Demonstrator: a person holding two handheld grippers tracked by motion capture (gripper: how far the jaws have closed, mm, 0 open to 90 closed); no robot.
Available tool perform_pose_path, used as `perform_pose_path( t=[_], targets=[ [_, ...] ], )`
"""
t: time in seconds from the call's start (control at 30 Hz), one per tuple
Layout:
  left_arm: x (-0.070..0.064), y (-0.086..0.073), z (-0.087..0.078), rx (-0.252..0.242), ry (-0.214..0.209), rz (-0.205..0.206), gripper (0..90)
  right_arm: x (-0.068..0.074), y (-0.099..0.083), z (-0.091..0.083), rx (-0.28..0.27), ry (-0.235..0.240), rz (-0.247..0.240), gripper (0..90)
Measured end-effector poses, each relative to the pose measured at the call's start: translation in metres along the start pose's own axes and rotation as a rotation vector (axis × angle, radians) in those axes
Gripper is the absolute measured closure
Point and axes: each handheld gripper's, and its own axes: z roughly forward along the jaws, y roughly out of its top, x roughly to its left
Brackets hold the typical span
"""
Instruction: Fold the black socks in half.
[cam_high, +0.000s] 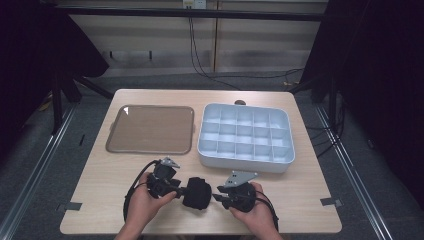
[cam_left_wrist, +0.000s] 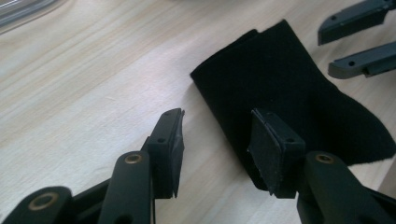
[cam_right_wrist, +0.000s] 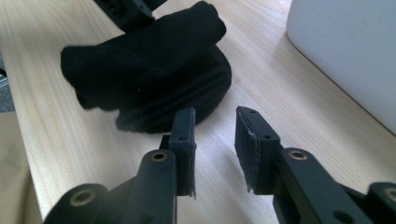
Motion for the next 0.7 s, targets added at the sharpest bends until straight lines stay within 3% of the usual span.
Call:
perform_pose_path(
  t=[0.7],
  targets=[
    [-0.022,0.004,0.004,0.005,-0.027,0.057,53.6,-0.002,0.01,-0.006,-0.002,-0.047,0.03,58.8]
  ],
)
